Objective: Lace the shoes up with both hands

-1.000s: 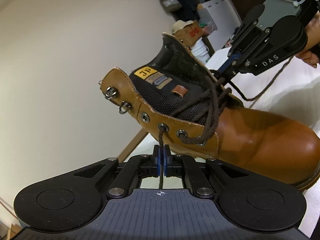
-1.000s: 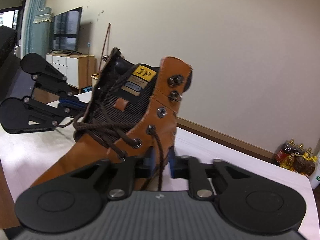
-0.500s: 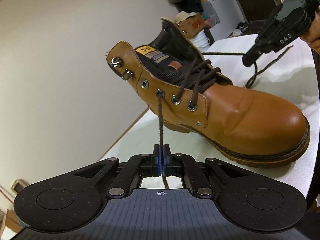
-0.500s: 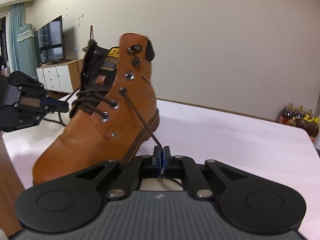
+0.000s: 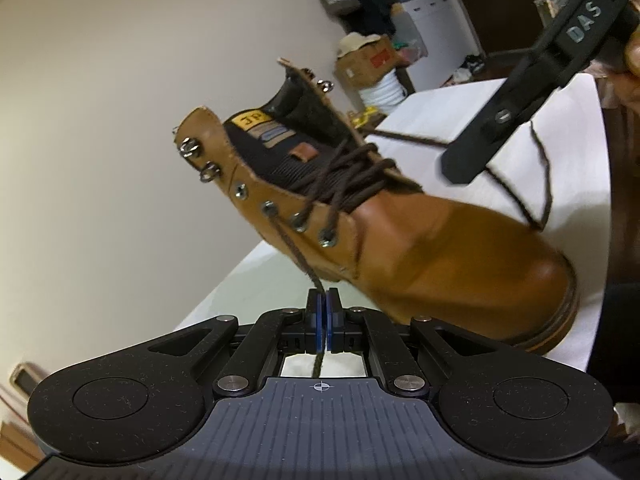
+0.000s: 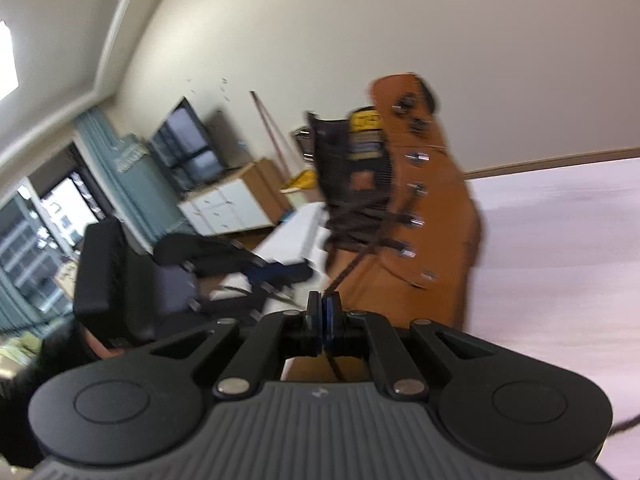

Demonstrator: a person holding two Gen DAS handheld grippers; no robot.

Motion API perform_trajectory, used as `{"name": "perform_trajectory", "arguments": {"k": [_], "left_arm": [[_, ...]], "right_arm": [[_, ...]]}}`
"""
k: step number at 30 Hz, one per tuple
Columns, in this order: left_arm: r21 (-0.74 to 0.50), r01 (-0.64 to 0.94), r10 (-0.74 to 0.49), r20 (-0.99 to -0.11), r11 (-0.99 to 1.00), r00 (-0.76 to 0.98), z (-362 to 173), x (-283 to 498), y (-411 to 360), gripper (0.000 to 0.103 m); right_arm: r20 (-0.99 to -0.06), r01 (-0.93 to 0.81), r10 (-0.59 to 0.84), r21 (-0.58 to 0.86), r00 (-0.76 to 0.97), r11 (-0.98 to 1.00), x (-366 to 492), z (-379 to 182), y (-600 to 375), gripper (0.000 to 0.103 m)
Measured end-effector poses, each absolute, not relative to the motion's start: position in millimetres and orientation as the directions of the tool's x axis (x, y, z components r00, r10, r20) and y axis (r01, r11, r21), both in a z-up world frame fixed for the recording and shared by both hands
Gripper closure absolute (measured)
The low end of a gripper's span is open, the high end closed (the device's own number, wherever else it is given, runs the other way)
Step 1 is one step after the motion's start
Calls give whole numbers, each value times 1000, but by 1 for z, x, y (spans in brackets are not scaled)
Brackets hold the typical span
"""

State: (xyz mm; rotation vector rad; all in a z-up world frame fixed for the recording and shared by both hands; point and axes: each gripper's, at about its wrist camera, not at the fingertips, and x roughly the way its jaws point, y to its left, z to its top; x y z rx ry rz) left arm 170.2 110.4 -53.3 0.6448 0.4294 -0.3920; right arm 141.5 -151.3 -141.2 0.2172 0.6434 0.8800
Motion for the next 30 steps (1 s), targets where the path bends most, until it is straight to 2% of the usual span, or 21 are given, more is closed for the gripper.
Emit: {"name": "perform_trajectory", "arguments": {"k": [4, 5, 7, 12, 16, 22, 24, 30], "left_arm": [[459, 459, -220, -484, 760, 847, -49, 168, 115, 100], [451, 457, -221, -484, 766, 847, -49, 167, 118, 97], [448, 449, -213, -484, 773, 849, -50, 166, 120, 91], [452, 422, -192, -471, 786, 861, -53, 150, 124, 88], [458, 396, -190, -432, 796, 882, -43, 134, 117, 83], [447, 502, -321, -420, 741, 849, -31, 117, 73, 79], [433, 551, -374, -431, 713, 822, -32, 116, 53, 75], [373, 682, -488, -494, 629, 720, -45, 131, -15, 74]], "right_arm": [[-430, -623, 764, 446, 481, 643, 147, -143, -160, 99], [-429, -616, 764, 454, 482, 644, 148, -144, -163, 97], [-416, -594, 756, 467, 506, 655, 145, -143, -175, 85], [-376, -526, 717, 495, 587, 691, 139, -138, -211, 85], [-330, -398, 623, 541, 710, 741, 128, -137, -262, 80], [-368, -253, 487, 528, 792, 811, 114, -148, -303, 78], [-387, -212, 450, 520, 805, 827, 112, -152, -310, 77], [-396, -121, 382, 545, 835, 829, 102, -163, -332, 76]]}}
